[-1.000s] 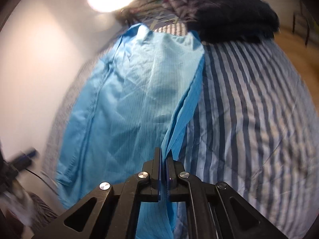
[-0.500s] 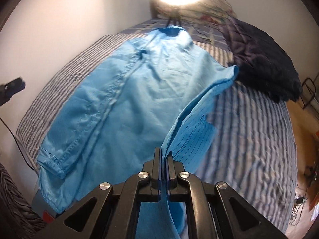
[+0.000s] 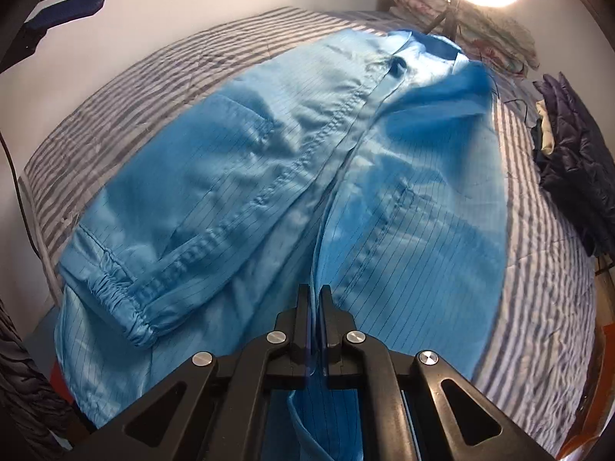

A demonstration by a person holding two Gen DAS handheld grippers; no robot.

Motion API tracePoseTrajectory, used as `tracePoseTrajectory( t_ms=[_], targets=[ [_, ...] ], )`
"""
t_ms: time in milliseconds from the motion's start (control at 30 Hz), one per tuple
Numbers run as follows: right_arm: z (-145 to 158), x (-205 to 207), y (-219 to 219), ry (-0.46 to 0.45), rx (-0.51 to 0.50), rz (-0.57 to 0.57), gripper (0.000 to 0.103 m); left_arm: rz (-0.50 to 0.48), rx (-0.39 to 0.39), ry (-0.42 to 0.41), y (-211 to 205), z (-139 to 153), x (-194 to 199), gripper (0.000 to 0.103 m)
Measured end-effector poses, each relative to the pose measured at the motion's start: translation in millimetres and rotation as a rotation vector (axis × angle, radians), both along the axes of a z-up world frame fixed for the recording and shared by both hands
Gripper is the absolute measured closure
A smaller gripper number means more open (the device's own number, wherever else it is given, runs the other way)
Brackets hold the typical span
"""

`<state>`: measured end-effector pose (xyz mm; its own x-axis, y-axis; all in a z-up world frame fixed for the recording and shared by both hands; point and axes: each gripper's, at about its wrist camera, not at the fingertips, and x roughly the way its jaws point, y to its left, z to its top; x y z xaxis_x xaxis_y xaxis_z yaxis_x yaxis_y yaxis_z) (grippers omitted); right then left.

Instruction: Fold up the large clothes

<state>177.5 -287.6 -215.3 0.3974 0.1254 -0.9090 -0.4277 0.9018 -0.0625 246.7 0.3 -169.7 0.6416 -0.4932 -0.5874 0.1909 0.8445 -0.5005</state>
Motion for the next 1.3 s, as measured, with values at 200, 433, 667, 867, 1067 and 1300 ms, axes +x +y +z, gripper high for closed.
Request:
tracePoseTrajectory(
  t_ms=[200, 433, 667, 867, 1067, 1300],
  targets=[
    [3.2, 8.8, -10.1, 0.028, 0.089, -0.054, 0.102, -0.014, 0.013, 0.006, -7.9, -3.8, 1.8, 0.073],
    [10.5, 22.3, -10.5, 0.042, 0.198, -0.109, 0.102, -0.027, 0.035, 0.004, -14.7, -4.6, 0.2, 0.073],
    [28.4, 15.2, -23.0, 0.073, 0.407, -0.068, 0.074, -0.050, 0.064, 0.021, -12.5, -12.0, -8.2, 0.073],
    [57.3, -28.7, -106.5, -0.052, 0.485, -0.220, 0.058, -0.049, 0.065, 0.110, 4.7, -38.4, -13.1, 0.061],
    [15.1, -66.0, -157.8, -0.004, 0.555, -0.337, 0.070, -0.046, 0.085, 0.212, 10.1, -72.6, -17.7, 0.061],
    [12.1, -82.2, -85.1, 0.070, 0.518, -0.048, 0.071, -0.031, 0.104, 0.241, 8.5, -81.9, -14.8, 0.059]
  ],
)
